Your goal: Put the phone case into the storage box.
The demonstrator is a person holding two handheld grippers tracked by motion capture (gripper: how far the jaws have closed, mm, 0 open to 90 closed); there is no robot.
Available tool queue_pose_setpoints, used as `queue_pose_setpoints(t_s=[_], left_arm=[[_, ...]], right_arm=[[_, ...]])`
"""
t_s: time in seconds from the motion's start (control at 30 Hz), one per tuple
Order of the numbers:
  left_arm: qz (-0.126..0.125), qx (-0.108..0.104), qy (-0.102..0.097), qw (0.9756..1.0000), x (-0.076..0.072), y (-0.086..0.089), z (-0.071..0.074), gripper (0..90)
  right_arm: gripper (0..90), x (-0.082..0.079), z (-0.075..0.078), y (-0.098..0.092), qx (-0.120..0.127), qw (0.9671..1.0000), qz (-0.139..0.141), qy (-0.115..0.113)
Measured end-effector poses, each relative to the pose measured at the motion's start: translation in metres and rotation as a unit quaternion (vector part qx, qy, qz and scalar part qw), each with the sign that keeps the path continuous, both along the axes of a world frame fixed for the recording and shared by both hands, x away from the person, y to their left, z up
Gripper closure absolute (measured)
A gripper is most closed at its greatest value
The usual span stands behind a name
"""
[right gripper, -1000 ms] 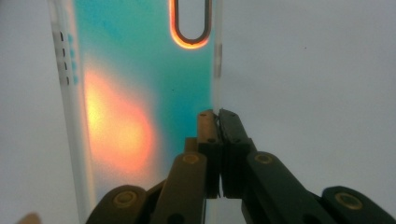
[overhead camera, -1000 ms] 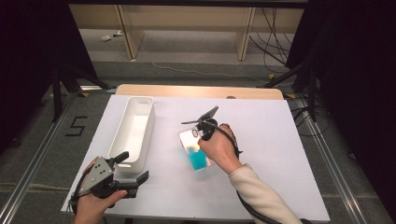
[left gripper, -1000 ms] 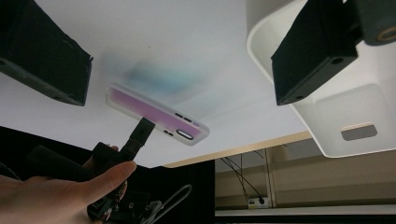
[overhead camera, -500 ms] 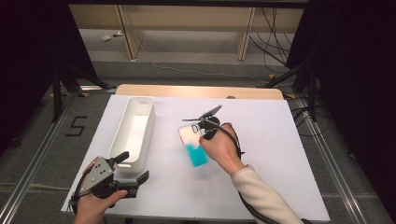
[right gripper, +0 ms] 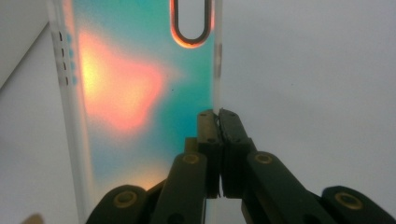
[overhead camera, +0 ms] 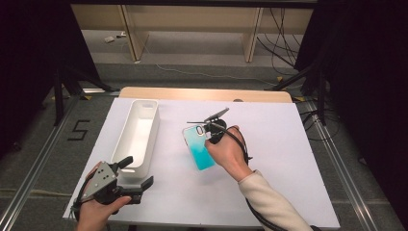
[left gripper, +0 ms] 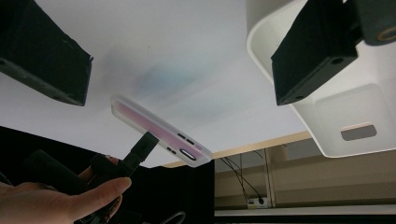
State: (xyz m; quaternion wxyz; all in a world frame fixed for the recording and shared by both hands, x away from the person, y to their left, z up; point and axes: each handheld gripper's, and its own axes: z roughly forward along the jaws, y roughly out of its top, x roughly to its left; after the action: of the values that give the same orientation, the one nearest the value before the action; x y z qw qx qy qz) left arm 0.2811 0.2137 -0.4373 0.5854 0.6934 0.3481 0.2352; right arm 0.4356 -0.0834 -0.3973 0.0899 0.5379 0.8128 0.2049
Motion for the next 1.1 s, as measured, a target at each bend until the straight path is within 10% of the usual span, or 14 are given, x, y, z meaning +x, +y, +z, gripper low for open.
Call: queue_pose_setpoints(t_s=[1.1], left_arm=[[0.032,-0.002,-0.009,0.9994,0.011,-0.013,0.015,8.6]], right_arm=[[89.3,-0.017,0.016,-0.001,0.063,0.9878,0.029,-0.139]])
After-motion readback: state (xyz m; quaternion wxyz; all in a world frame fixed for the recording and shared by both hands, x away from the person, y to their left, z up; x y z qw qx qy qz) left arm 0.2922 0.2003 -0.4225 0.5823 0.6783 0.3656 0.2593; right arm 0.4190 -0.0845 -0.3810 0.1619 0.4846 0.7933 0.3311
